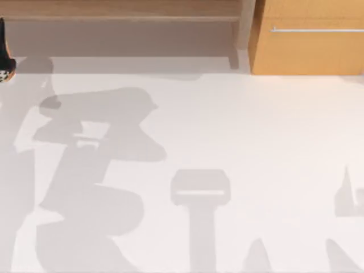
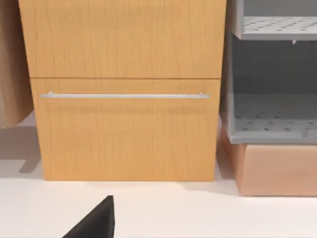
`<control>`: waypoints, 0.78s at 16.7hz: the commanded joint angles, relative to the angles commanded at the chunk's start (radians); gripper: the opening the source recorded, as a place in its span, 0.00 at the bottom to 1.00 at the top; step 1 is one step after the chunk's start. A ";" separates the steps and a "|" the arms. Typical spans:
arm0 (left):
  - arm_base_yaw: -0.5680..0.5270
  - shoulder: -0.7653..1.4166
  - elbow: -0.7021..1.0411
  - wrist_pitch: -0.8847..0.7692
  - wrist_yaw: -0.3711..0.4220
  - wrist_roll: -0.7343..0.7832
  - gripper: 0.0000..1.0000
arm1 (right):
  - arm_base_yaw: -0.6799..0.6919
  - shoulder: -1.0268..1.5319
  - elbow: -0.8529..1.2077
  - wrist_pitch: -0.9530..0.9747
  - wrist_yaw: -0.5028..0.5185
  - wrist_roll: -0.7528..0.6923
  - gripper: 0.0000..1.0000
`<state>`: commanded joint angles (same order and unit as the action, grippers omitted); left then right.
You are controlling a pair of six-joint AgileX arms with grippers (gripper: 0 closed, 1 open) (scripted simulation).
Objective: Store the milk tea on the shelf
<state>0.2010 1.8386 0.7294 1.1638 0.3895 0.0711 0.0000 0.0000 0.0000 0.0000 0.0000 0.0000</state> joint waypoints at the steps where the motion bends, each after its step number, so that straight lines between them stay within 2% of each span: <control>1: -0.066 -0.020 0.011 -0.030 -0.048 -0.006 0.00 | 0.000 0.000 0.000 0.000 0.000 0.000 1.00; 7: -0.396 -0.113 0.152 -0.274 -0.342 -0.047 0.00 | 0.000 0.000 0.000 0.000 0.000 0.000 1.00; 10: -0.487 -0.109 0.277 -0.416 -0.473 -0.064 0.00 | 0.000 0.000 0.000 0.000 0.000 0.000 1.00; 13: -0.531 -0.071 0.415 -0.556 -0.580 -0.076 0.00 | 0.000 0.000 0.000 0.000 0.000 0.000 1.00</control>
<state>-0.3301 1.7673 1.1444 0.6079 -0.1909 -0.0050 0.0000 0.0000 0.0000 0.0000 0.0000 0.0000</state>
